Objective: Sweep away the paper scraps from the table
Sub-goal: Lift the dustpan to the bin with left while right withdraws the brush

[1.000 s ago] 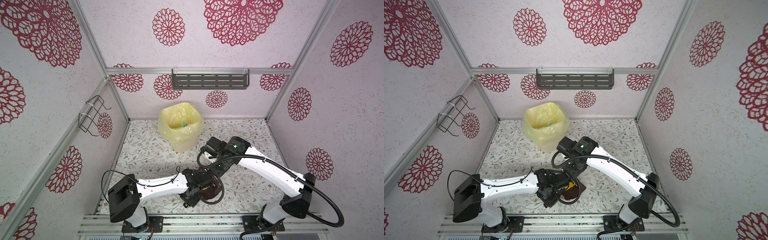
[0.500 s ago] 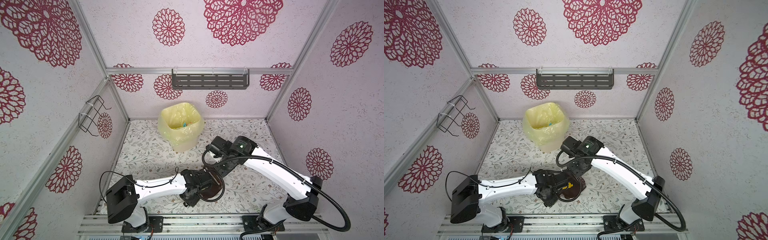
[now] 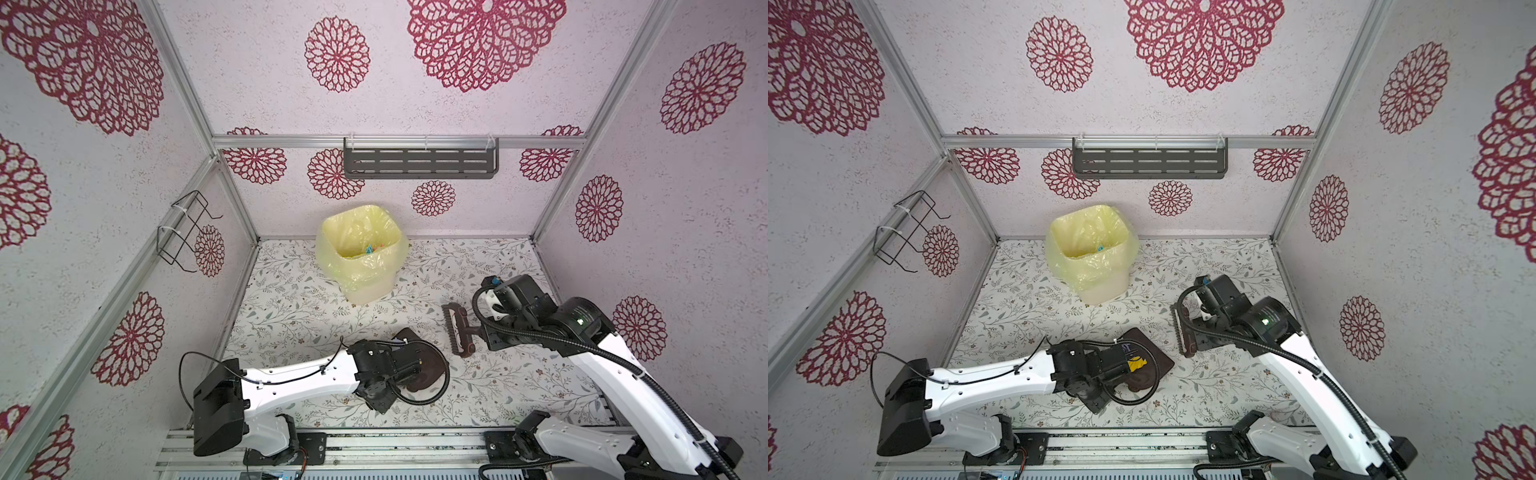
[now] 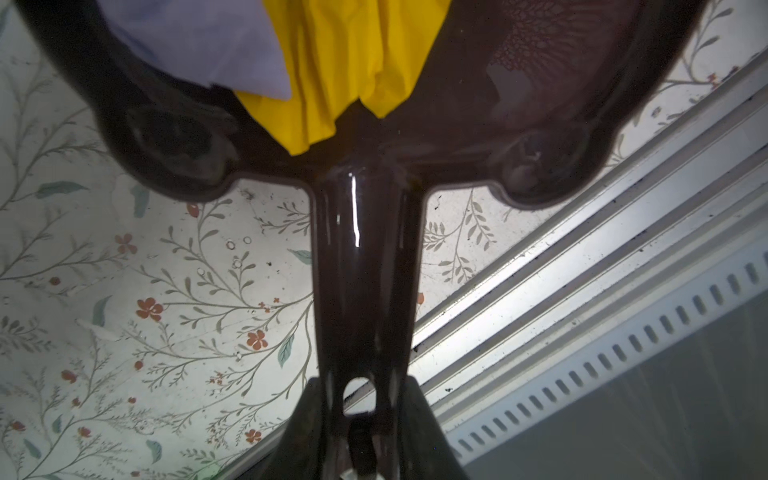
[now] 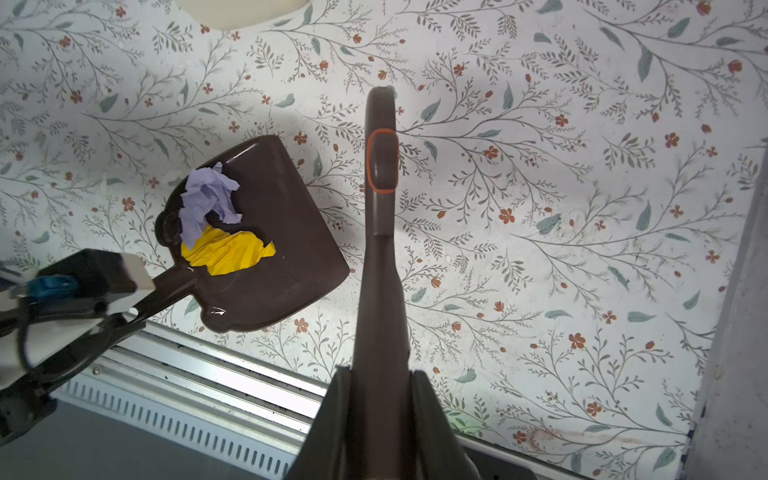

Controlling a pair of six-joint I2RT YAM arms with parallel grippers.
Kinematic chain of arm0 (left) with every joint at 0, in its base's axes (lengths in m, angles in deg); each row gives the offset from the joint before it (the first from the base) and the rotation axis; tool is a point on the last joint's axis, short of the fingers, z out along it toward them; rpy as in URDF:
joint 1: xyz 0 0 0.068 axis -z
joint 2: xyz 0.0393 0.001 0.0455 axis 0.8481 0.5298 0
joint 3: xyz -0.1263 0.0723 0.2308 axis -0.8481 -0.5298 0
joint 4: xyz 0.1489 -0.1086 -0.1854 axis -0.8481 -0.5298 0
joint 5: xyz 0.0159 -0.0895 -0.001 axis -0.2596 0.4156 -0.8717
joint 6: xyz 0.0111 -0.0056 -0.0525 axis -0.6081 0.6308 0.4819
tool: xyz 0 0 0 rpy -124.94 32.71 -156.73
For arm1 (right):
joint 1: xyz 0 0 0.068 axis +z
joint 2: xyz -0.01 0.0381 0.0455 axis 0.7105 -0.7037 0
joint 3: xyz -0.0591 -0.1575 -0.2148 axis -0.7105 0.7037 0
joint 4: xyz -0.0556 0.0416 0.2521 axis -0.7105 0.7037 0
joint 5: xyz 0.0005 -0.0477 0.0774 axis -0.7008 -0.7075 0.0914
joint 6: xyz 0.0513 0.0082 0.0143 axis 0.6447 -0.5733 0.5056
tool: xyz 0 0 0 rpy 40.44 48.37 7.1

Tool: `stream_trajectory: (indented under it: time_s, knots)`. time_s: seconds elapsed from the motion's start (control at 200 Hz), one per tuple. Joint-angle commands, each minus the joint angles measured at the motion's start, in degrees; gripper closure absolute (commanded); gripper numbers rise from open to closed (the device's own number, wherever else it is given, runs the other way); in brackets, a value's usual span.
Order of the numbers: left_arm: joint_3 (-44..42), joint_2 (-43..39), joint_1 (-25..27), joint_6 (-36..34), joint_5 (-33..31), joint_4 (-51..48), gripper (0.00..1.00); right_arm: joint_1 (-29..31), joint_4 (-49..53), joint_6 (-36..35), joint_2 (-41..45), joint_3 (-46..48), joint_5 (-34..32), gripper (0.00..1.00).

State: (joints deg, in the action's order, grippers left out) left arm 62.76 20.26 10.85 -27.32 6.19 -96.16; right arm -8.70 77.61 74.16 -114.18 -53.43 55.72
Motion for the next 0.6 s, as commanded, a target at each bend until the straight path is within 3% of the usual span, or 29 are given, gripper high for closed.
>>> stream_trajectory:
  time_s: [0.0, 0.355, 0.59]
  knots:
    - [3.50, -4.27, 0.30, 1.26, -2.47, -5.96, 1.00, -1.96, -5.32, 2.64, 3.50, 2.44, 3.40, 1.00]
    - [14.40, -11.52, -0.10, 4.31, -6.69, -21.92, 1.00, -5.20, -9.27, 4.48, 8.88, 8.25, 8.75, 1.00]
    - [24.91, -12.43, -7.98, 2.51, -8.61, -32.06, 1.00, -6.24, -10.22, 4.25, 9.62, 8.83, 10.39, 1.00]
